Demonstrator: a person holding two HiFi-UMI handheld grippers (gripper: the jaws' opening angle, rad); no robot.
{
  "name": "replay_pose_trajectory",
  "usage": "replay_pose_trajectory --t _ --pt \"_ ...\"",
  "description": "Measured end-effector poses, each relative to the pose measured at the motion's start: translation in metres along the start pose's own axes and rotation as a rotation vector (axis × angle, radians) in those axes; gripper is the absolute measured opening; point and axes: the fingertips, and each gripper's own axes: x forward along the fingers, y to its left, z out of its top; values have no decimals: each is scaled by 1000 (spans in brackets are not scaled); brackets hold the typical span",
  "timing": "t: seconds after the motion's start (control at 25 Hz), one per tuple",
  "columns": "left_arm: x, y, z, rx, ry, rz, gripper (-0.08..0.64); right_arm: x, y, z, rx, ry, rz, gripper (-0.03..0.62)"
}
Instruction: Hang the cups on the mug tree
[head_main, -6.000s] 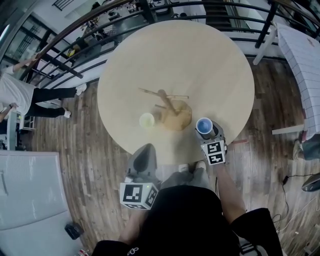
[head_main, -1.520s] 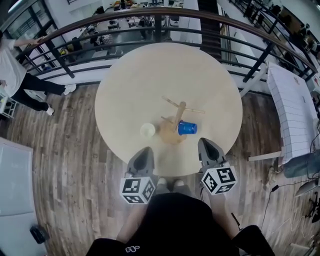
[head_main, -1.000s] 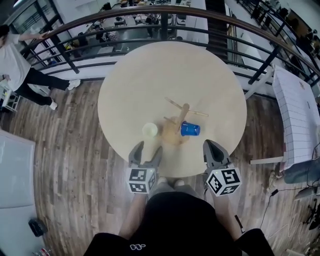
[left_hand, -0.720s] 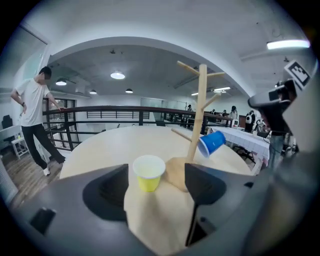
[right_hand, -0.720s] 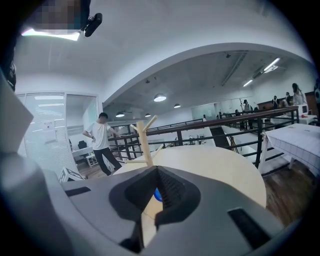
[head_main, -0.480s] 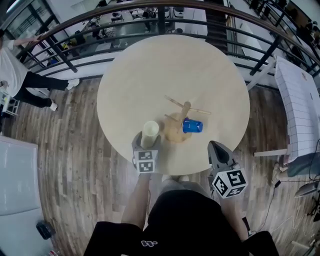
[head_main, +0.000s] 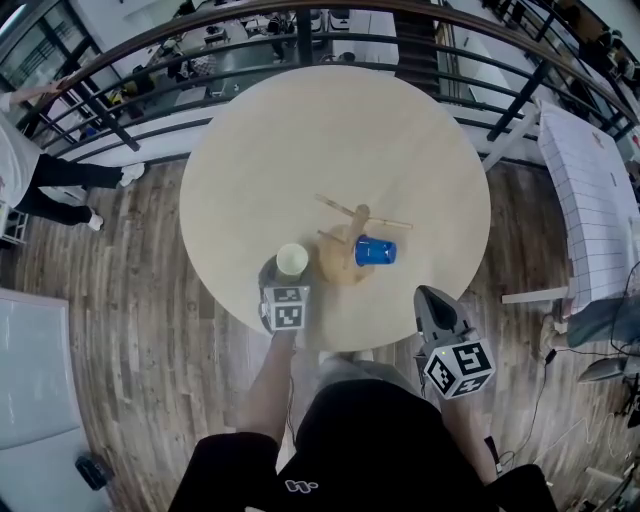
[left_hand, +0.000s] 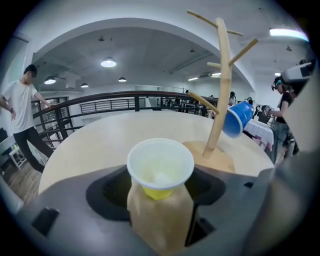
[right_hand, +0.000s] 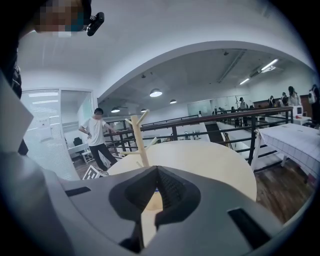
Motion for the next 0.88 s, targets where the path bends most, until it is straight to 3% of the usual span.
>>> replay_pose_trajectory --t 0.36,0.68,0.88 --pt "-19 17 13 -18 -59 36 293 7 2 -1 -1 3 17 9" --pt "-109 33 43 -154 -201 122 293 22 22 5 -69 -22 71 9" --pt "-163 3 75 -189 -327 71 293 29 27 6 -57 -25 102 9"
